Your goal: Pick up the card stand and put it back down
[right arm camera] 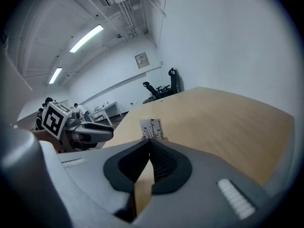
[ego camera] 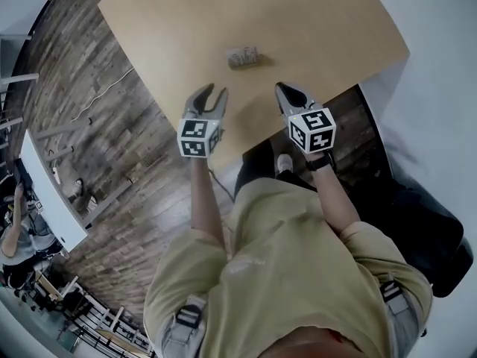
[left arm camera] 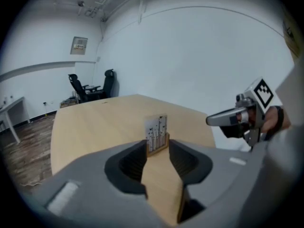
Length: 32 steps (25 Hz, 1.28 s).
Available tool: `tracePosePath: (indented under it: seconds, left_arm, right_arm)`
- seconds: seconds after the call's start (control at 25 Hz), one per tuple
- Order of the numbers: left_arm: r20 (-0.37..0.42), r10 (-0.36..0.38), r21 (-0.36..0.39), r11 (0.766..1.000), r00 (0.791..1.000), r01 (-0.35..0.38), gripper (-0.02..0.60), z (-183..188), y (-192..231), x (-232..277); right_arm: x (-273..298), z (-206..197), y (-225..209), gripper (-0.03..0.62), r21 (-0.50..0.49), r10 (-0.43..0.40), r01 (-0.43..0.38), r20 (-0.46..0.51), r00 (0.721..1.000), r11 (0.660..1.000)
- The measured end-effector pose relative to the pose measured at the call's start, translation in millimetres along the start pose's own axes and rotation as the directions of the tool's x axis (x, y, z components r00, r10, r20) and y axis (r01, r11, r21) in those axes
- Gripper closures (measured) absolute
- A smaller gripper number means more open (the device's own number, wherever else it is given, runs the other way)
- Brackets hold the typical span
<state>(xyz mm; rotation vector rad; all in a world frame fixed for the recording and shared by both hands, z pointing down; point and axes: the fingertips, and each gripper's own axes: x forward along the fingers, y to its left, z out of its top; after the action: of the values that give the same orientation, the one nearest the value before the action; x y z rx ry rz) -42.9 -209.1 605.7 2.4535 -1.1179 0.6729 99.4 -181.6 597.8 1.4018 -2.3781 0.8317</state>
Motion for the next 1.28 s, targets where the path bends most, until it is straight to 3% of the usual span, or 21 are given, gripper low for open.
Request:
tracePosePath:
  seconds: [0.28,0.48,0.64,1.0,1.2,1.28]
  left_arm:
    - [-0.132,-0.171,0.161,0.968,0.976,0.191,0.256,-21.6,13.5,63.6]
    - [-0.115,-0.267,0.159,0.946,0.957,0.283,0.207,-27.2,16.0,93.4]
    - [-0.115,-0.302,0.159,0.935,0.946,0.317,0.215,-32.6,14.4,117.3]
    - [-0.081,-0.320,0.162,0.930,0.944,0.329,0.288,-25.1,12.1,156.4]
    - [-0.086,-0.311,0.181,0.929,0.947,0.322,0.356,-25.7,10.5,163.7]
    - [-0.092,-0.308,0.190,0.928,0.947,0.321,0.410,-26.0,9.3,164.3]
  right_arm:
    - [35.0,-11.4,-19.3,0.589,0.060,-0.020,0.022,-0.042,0.999,0.998]
    - [49.9,-24.7,-22.8,0.589,0.104,-0.030,0.037,-0.070,0.997,0.994]
    - [52.9,-31.5,-25.8,0.589,0.124,-0.040,0.050,-0.087,0.995,0.991]
    - [49.7,-29.2,-52.3,0.589,0.152,-0.099,0.112,-0.091,0.991,0.982]
    - [41.0,-37.6,-54.3,0.589,0.153,-0.104,0.119,-0.101,0.989,0.981]
    - [37.7,-40.5,-54.0,0.589,0.155,-0.108,0.123,-0.104,0.989,0.980]
